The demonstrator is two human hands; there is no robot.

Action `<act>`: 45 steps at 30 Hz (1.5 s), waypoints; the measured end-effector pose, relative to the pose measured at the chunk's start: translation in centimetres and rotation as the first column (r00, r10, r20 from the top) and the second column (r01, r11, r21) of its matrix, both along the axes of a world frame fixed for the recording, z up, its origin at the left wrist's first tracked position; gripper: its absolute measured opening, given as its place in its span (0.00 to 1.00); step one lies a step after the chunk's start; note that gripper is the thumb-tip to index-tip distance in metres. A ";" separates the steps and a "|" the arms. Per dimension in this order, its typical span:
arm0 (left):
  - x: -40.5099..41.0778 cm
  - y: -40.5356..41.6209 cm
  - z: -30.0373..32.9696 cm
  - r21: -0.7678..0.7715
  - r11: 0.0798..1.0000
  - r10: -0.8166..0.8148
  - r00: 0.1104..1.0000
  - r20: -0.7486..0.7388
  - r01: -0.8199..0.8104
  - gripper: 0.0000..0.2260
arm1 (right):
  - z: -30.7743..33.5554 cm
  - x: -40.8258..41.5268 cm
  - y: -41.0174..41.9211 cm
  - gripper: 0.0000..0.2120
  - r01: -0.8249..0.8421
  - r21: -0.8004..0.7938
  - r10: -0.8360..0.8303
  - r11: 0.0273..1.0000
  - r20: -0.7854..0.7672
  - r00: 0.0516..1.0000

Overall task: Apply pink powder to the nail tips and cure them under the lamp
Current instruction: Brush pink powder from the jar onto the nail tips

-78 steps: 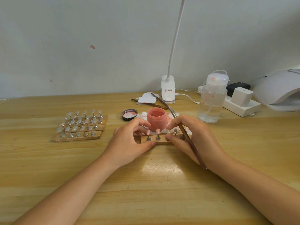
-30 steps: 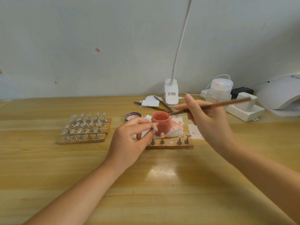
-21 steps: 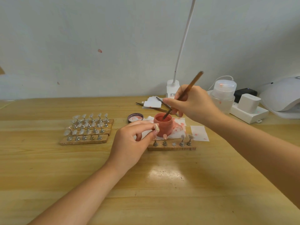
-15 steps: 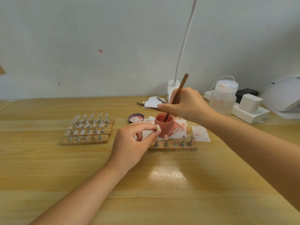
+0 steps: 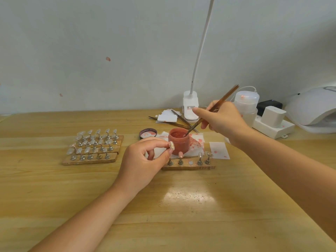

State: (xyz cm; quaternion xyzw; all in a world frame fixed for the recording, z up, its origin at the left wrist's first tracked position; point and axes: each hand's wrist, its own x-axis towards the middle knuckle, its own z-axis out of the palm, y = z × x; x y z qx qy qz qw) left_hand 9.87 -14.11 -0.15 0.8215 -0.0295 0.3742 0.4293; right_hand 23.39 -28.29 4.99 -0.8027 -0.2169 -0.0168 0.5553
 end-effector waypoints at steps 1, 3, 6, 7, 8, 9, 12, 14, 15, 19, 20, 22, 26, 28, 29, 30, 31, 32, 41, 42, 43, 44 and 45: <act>0.0 0.0 0.0 0.005 1.000 0.000 1.000 0.002 -0.001 0.17 | 0.0 0.0 -0.1 0.16 0.010 -0.002 -0.010 1.000 -0.004 1.000; -0.1 -0.1 0.1 0.011 1.000 0.000 1.000 0.003 0.000 0.18 | 0.0 0.0 -0.3 0.16 0.031 0.002 -0.031 1.000 -0.004 0.999; -0.1 -0.1 0.2 0.016 1.000 0.003 1.000 0.006 -0.003 0.18 | 0.2 0.1 -0.6 0.15 0.048 0.016 -0.048 0.999 -0.007 0.999; -0.1 -0.1 0.2 0.022 1.000 0.004 1.000 0.006 -0.004 0.17 | 0.2 0.2 -0.7 0.14 0.051 0.017 -0.051 0.999 -0.009 0.999; -0.1 -0.1 0.2 0.026 1.000 0.006 1.000 0.003 -0.007 0.17 | 0.2 0.3 -0.8 0.13 0.054 0.018 -0.054 0.998 -0.011 0.998; -0.1 -0.1 0.1 0.029 1.000 0.009 1.000 0.000 -0.009 0.16 | 0.2 0.4 -0.9 0.13 0.057 0.015 -0.057 0.998 -0.011 0.998; -0.1 -0.1 0.0 0.038 0.999 0.013 1.000 0.003 -0.013 0.15 | 0.0 0.5 -1.2 0.12 0.074 0.006 -0.074 0.997 0.005 0.997; 0.0 -0.1 -0.1 0.039 0.999 0.016 1.000 0.003 -0.016 0.14 | 0.0 0.3 -1.5 0.11 0.084 0.029 -0.084 0.996 0.016 0.996; 0.0 0.0 -0.1 0.041 0.999 0.015 1.000 0.002 -0.015 0.13 | 0.1 0.1 -1.6 0.11 0.078 0.062 -0.079 0.995 0.016 0.997; 0.0 0.0 -0.1 0.046 0.999 0.011 1.000 -0.004 -0.011 0.15 | 0.0 -1.8 -2.1 0.12 0.016 0.205 -0.027 0.979 0.051 0.998; 0.0 0.0 -0.1 0.046 0.999 0.013 1.000 0.000 -0.013 0.16 | -0.3 -2.5 -2.2 0.12 -0.010 0.243 -0.007 0.970 0.068 0.998; 0.0 0.0 0.0 0.056 0.998 0.019 1.000 0.009 -0.020 0.17 | -1.0 -3.9 -2.5 0.12 -0.065 0.323 0.039 0.944 0.085 0.996; -0.1 -0.1 0.1 0.077 0.997 0.015 1.000 0.004 -0.015 0.18 | -2.8 -6.5 -2.7 0.10 -0.157 0.439 0.089 0.885 0.172 0.981; -0.1 -0.1 0.2 0.074 0.997 0.007 1.000 -0.007 -0.006 0.18 | -3.5 -7.1 -2.7 0.08 -0.184 0.415 0.071 0.891 0.274 0.959; -0.1 -0.2 0.2 0.068 0.998 0.001 1.000 -0.014 0.000 0.18 | -3.8 -7.2 -2.8 0.07 -0.200 0.377 0.068 0.905 0.336 0.939; 0.0 -0.1 0.2 0.057 0.998 -0.005 1.000 -0.023 0.006 0.18 | -4.0 -7.4 -2.8 0.05 -0.216 0.334 0.072 0.918 0.393 0.917; 0.0 -0.1 0.2 0.041 0.999 -0.011 0.999 -0.032 0.013 0.18 | -4.2 -7.5 -2.8 0.03 -0.230 0.297 0.082 0.927 0.437 0.896; -0.1 -0.1 0.2 0.025 1.000 -0.017 0.999 -0.037 0.018 0.18 | -4.3 -7.6 -2.8 0.03 -0.241 0.270 0.091 0.932 0.468 0.879; -0.1 -0.2 0.1 0.008 0.999 -0.048 0.998 -0.038 0.048 0.19 | -5.4 -8.0 -2.7 0.25 -0.286 0.192 0.134 0.939 0.561 0.817; -0.1 -0.2 0.1 0.005 0.999 -0.051 0.998 -0.041 0.051 0.19 | -5.4 -8.0 -2.6 0.25 -0.276 0.171 0.129 0.946 0.581 0.803; -0.1 -0.2 0.0 0.000 0.999 -0.052 0.998 -0.042 0.052 0.19 | -5.5 -8.1 -2.5 0.26 -0.268 0.151 0.128 0.952 0.596 0.793; -0.1 -0.2 0.0 -0.008 0.999 -0.054 0.998 -0.040 0.054 0.18 | -5.6 -8.1 -2.4 0.25 -0.262 0.135 0.130 0.956 0.607 0.784; 0.0 -0.1 -0.1 -0.013 0.998 -0.055 0.998 -0.035 0.055 0.18 | -5.7 -8.1 -2.4 0.25 -0.260 0.123 0.132 0.958 0.615 0.778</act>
